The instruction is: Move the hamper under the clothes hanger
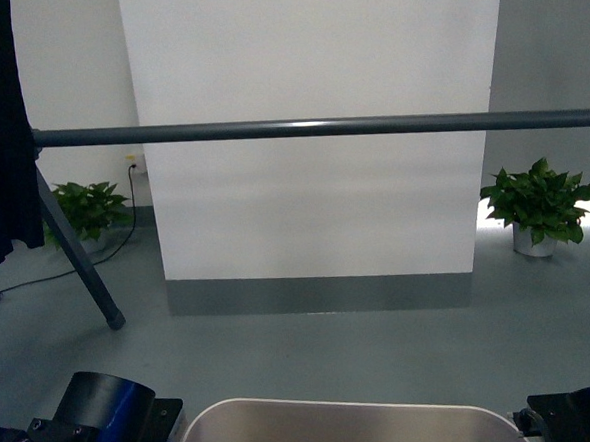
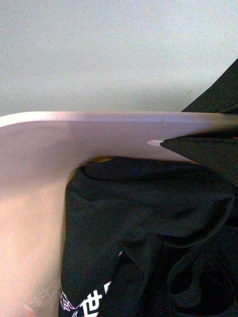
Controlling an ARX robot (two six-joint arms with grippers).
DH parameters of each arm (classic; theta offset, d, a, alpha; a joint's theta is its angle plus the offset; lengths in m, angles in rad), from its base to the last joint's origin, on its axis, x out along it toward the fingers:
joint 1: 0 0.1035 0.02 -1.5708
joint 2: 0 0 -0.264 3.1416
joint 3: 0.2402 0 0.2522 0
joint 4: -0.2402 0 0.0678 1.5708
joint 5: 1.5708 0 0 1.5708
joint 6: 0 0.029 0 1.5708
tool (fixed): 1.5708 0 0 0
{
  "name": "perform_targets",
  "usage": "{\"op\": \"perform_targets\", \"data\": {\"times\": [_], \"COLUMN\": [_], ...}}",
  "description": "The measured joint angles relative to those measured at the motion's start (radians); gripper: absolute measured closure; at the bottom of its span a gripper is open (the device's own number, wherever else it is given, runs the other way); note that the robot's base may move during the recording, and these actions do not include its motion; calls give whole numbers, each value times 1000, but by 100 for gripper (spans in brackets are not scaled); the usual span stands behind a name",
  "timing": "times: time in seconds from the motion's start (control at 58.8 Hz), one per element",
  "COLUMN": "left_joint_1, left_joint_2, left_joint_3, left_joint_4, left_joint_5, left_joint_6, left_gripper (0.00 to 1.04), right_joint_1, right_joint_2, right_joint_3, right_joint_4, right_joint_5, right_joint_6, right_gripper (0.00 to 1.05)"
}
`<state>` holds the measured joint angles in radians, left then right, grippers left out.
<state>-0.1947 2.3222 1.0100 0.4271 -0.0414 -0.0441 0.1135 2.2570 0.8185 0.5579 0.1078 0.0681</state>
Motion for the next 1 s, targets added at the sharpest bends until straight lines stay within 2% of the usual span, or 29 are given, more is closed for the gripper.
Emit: {"op": "perform_targets", "data": {"times": [1.003], "left_joint_1": [2], "left_joint_2": [0], "left_joint_3": [0], "left_joint_4": [0], "left_joint_5": [-5], "left_joint_6": [0], "left_gripper": [101], "right_joint_1": [4], "right_joint_2": [0], "right_joint_3": [0], "right_joint_4": [0], "right_joint_5": [0], "right_joint_6": [0], "right_gripper": [102]}}
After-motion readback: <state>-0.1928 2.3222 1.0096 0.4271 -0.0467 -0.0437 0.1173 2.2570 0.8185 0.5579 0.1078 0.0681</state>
